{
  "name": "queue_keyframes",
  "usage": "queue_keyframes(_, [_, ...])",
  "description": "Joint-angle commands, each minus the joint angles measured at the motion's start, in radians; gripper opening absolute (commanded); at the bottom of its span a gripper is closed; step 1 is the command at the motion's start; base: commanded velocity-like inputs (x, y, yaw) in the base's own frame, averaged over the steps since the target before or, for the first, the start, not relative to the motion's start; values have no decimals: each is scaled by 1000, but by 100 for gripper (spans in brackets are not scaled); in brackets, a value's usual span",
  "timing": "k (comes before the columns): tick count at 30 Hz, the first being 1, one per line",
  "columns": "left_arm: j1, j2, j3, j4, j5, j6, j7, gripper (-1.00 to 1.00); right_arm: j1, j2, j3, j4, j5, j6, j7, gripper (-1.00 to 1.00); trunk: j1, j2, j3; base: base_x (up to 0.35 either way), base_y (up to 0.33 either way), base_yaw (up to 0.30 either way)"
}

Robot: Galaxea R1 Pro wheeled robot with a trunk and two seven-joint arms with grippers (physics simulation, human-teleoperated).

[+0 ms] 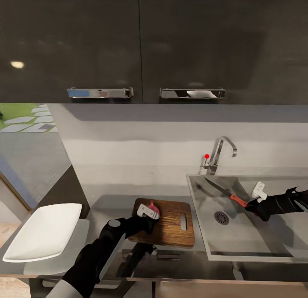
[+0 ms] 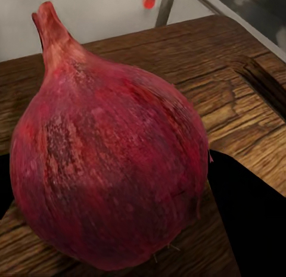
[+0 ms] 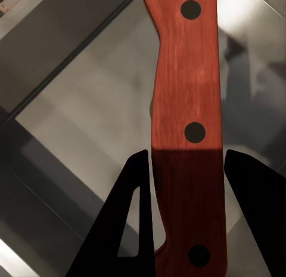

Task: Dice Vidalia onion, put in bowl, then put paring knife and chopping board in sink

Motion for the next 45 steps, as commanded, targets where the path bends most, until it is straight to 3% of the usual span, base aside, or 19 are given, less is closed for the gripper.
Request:
queue_keyframes(1, [-4,-4,0,9,7,8,-1,-100,-2,-1,3,0,-7,6,-2,-100,1,-2,-2,0,0,0])
queue_keyframes(6, [-26,-32,0,73,6,5,-1,-100,-2,-1,3,0,-7,6,-2,-100,1,-2,-2,0,0,0])
queue_keyframes(34, [-28,-33,0,79,6,4,-2,-100,-2,-1,3,0,-7,6,-2,-100,1,-2,-2,0,0,0])
queue_keyframes(35, [-28,-34,0,79,6,4,-2,100,-2,-1,3,0,-7,6,-2,-100,1,-2,-2,0,0,0])
queue_keyframes(45, [-28,-32,0,79,6,-26,-2,100,-2,-1,3,0,-7,6,-2,-100,1,-2,-2,0,0,0])
